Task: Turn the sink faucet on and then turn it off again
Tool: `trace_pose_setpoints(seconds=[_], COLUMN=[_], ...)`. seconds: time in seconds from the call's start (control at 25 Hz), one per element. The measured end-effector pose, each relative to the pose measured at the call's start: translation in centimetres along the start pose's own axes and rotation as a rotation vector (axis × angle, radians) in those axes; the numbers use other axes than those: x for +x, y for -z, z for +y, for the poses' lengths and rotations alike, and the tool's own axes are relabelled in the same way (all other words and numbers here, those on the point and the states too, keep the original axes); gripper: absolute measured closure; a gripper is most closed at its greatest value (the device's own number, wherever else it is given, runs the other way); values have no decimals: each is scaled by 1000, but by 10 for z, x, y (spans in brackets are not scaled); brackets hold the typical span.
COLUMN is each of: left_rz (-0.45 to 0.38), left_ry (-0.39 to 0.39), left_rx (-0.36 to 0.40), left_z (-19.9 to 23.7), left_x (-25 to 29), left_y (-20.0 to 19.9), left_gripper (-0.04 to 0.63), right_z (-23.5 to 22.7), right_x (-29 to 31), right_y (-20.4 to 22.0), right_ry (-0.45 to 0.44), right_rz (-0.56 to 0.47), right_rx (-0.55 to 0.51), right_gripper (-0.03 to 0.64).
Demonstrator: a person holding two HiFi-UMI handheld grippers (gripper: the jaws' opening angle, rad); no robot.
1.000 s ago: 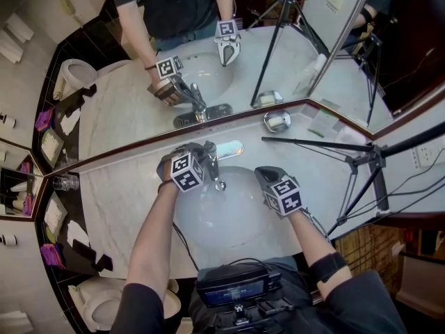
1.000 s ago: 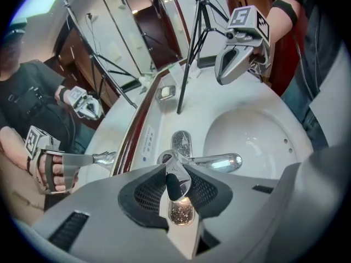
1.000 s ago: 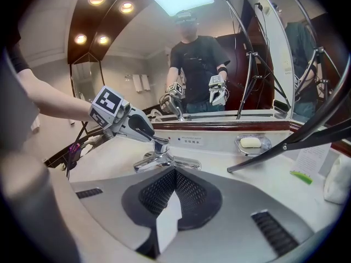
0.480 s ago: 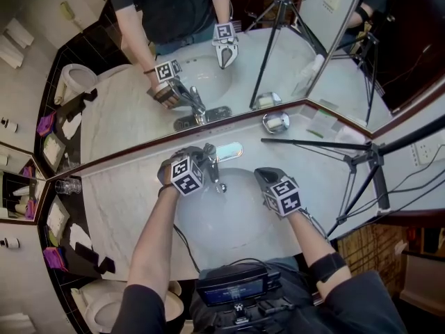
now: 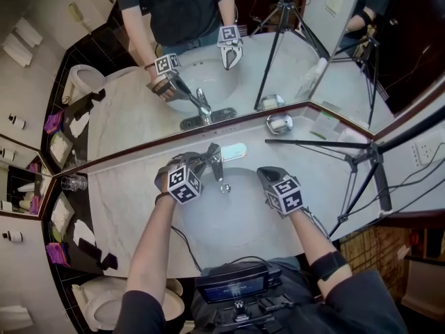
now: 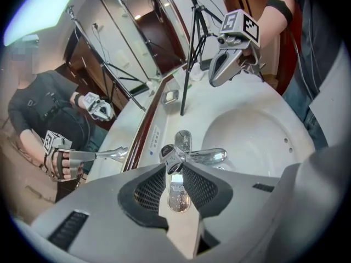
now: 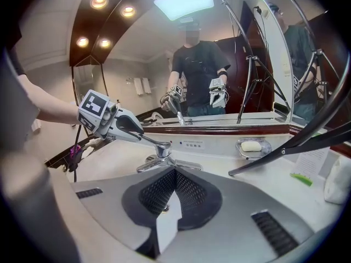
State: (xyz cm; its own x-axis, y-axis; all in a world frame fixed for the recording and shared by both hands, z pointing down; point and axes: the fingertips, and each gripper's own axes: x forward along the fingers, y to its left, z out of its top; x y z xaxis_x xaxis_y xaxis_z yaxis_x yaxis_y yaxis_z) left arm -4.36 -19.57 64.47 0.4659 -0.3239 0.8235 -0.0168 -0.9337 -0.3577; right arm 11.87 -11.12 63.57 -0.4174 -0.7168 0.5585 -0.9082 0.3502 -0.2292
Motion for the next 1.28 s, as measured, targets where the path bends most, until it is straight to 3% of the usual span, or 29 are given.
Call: trace_pose_setpoints(seconds=[0.12, 0.24, 0.36, 0.6, 0.84, 1.04, 1.28], left_rz=[-19, -54, -138, -343, -427, -464, -474], left_ry=[-50, -124, -165, -228, -281, -343, -385], left_rx=[-44, -114, -288, -725, -959, -1059, -1066], left_z=[-2, -2, -3, -1, -28, -37, -35], left_x=[-20, -41, -64, -106, -133, -152, -159], left_y=[6, 10, 7, 17, 44, 66, 71], left_gripper=[512, 595, 595, 595, 595, 595, 595], right_z=[8, 15, 21, 27, 26, 25, 28], right_x=[1, 2, 2, -3, -11, -15, -16], right_y=[-4, -7, -11, -16, -16, -14, -10], right_ry=[-13, -26, -33, -37, -29, -24, -25], right_rz=[-6, -12, -19, -32, -40, -39, -36], right_rx=[-10, -21, -33, -47, -51, -50, -50], right_gripper=[592, 592, 592, 592, 593, 592, 592])
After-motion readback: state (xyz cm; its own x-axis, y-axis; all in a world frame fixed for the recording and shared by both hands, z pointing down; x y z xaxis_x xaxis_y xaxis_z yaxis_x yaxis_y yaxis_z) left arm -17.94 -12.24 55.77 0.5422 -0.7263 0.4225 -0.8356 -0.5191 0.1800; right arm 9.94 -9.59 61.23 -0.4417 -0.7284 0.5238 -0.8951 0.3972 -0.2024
